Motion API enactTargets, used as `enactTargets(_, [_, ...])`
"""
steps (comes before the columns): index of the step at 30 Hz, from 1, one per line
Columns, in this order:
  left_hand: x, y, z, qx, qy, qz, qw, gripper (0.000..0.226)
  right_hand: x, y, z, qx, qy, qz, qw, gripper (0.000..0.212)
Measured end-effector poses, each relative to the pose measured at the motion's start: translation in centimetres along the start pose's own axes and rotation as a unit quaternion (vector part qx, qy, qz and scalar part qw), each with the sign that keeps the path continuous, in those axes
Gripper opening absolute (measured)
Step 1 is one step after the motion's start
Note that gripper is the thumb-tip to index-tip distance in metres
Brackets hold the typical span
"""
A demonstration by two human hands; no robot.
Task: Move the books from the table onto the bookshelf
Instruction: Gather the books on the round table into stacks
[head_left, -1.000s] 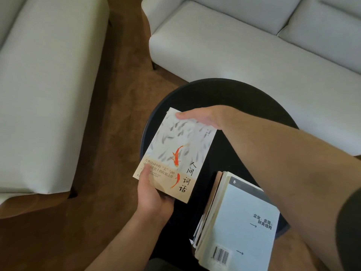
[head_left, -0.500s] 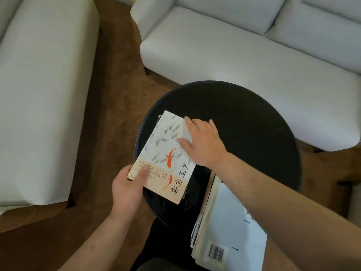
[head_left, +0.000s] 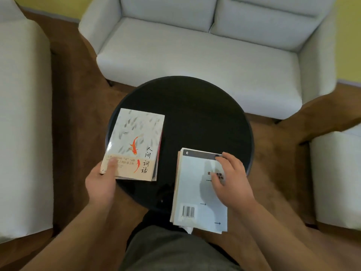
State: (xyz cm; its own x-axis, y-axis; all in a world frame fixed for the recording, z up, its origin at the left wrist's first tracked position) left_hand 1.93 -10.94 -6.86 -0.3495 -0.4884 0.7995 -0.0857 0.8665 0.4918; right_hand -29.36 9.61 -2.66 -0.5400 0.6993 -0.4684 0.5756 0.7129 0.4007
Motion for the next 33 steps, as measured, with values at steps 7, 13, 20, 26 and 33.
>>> enactTargets(7, [3.3, 8.8, 2.9, -0.084, -0.216, 0.248, 0.941, 0.042, 7.1, 1.6, 4.2, -0.020, -0.176, 0.118, 0.977, 0.083])
enactTargets(13, [-4.9, 11.3, 14.2, -0.370, -0.113, -0.063, 0.920, 0.047, 8.1, 2.7, 9.0, -0.149, -0.454, 0.157, 0.864, 0.083])
enactTargets(20, [-7.1, 11.9, 16.0, -0.396, -0.006, -0.144, 0.907, 0.045, 6.8, 2.5, 11.0, -0.162, -0.583, 0.142, 0.783, 0.053])
enactTargets(26, [-8.0, 12.4, 15.8, -0.421, 0.016, -0.165, 0.892, 0.058, 7.6, 3.3, 12.2, -0.175, -0.585, 0.146, 0.778, 0.056])
enactTargets(33, [-11.1, 15.0, 12.9, -0.408, 0.037, -0.176, 0.895, 0.061, 9.9, 6.9, 14.4, -0.172, -0.615, 0.175, 0.749, 0.069])
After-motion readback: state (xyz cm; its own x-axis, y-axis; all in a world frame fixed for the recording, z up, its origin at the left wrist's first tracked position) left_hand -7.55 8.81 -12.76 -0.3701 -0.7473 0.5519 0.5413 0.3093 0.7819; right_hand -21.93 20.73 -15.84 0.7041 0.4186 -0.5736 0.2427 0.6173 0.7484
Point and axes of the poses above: each hand's wrist, its own y-axis away from the middle knuckle, its own z-axis out of the palm, x = y × z, the point moved 8 cm from there along -y, towards the middle knuckle, and after that the axes turned 3 degrees about -x, right-handed, at the moved point
